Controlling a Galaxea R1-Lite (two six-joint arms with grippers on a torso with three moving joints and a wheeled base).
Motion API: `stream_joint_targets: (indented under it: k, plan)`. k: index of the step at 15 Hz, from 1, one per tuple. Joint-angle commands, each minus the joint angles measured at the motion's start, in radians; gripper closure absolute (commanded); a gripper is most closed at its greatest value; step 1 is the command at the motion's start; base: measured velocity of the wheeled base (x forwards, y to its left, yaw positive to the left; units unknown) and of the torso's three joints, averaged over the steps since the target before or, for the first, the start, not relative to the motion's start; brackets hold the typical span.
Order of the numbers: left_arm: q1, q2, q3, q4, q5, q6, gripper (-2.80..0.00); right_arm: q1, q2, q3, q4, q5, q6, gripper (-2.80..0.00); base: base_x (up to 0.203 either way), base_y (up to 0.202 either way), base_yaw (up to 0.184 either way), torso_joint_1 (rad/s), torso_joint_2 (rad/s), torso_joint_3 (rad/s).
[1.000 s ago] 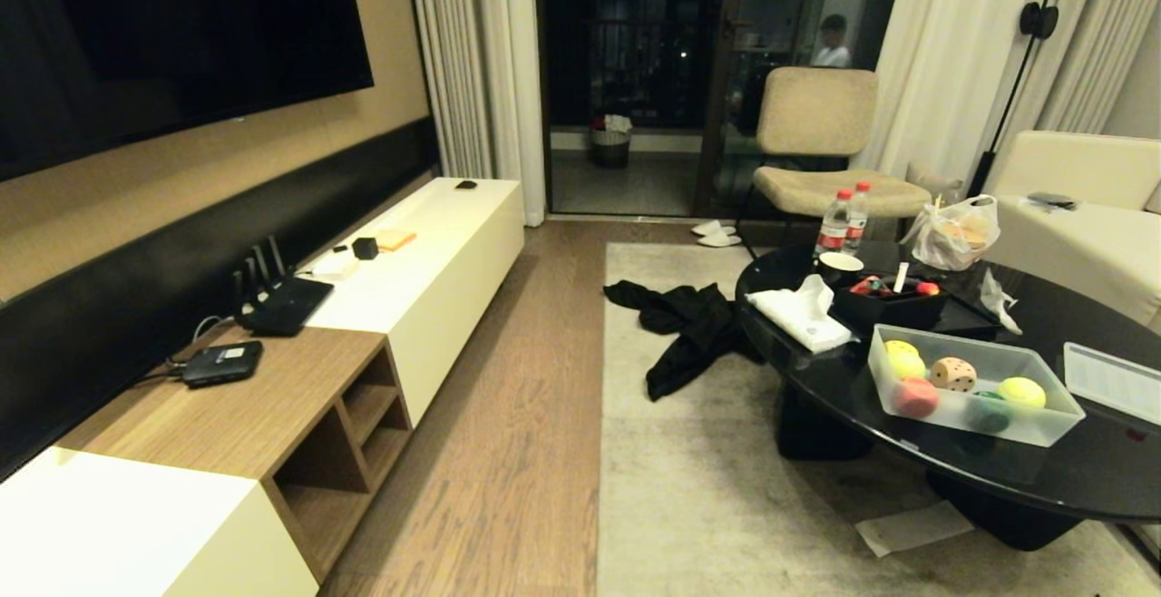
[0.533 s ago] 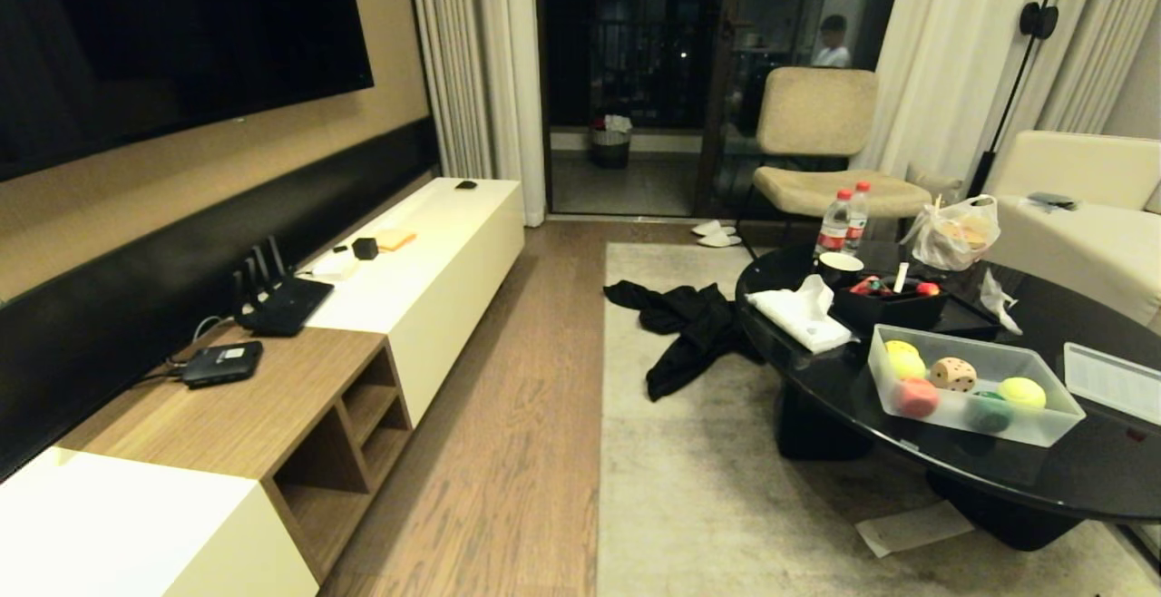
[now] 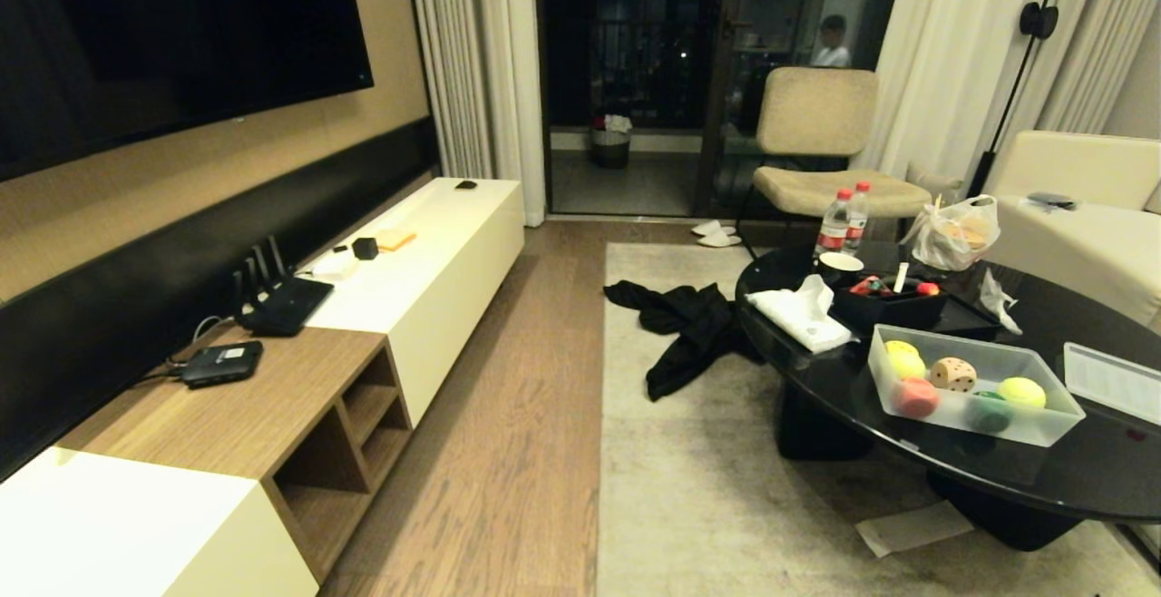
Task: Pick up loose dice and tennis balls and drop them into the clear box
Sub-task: Pick up toys out of the box
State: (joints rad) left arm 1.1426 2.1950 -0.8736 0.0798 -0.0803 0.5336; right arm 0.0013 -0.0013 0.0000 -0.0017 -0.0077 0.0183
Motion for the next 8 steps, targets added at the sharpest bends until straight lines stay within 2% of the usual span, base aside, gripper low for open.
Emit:
stream_joint_targets:
  k: [1,5,8]
  plan:
    - [-0.004,-0.037,-0.004,0.000,-0.005,-0.061,-2.80,0.000,0.001,0.001,0.000,0.000,0.000,0.00,0.000,0.000,0.000,0.000,0.00,0.000]
    - [-0.026,-0.080,-0.044,0.009,-0.021,-0.276,-2.80,0.000,0.001,0.001,0.000,-0.001,0.000,0.00,0.000,0.000,0.000,0.000,0.00,0.000]
    - [-0.025,-0.101,-0.041,0.048,-0.012,-0.354,-2.80,0.002,0.001,0.001,0.000,0.000,0.000,0.00,0.000,0.000,0.000,0.000,0.00,0.000]
